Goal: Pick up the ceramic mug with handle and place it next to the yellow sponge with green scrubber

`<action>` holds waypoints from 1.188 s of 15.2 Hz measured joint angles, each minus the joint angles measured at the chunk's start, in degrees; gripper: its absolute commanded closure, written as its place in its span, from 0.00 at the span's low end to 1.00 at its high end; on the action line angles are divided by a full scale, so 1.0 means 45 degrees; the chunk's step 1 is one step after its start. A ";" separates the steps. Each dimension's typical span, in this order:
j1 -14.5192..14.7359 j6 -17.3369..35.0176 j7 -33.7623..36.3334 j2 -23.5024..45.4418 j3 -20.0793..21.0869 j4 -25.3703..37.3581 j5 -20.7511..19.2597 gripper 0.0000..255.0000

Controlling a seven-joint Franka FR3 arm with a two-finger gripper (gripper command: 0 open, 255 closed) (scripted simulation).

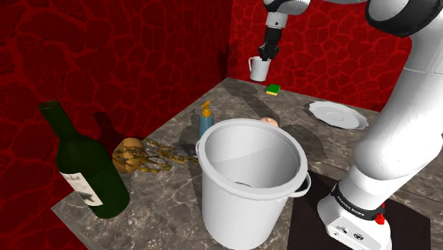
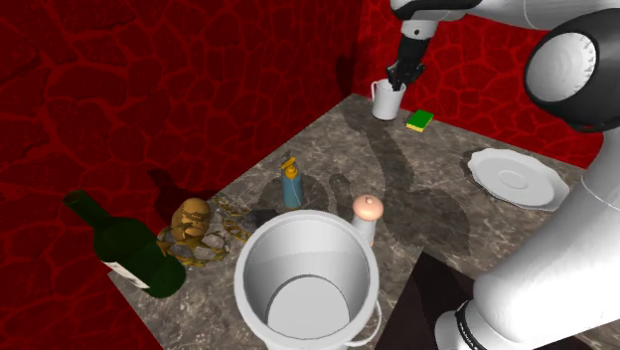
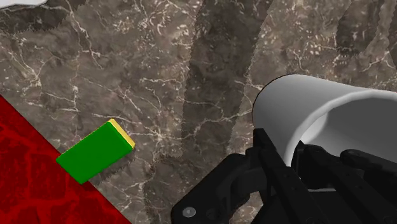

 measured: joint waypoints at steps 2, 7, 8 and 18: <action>-0.0358 -0.0176 -0.0588 0.0303 -0.0241 0.0441 0.0063 1.00; -0.1233 -0.0597 -0.1954 0.1084 -0.0761 0.1529 0.0245 1.00; -0.1426 -0.0606 -0.2248 0.1216 -0.0865 0.1646 0.0284 1.00; -0.3635 -0.2231 -0.4826 0.4146 -0.1602 0.5966 0.0958 1.00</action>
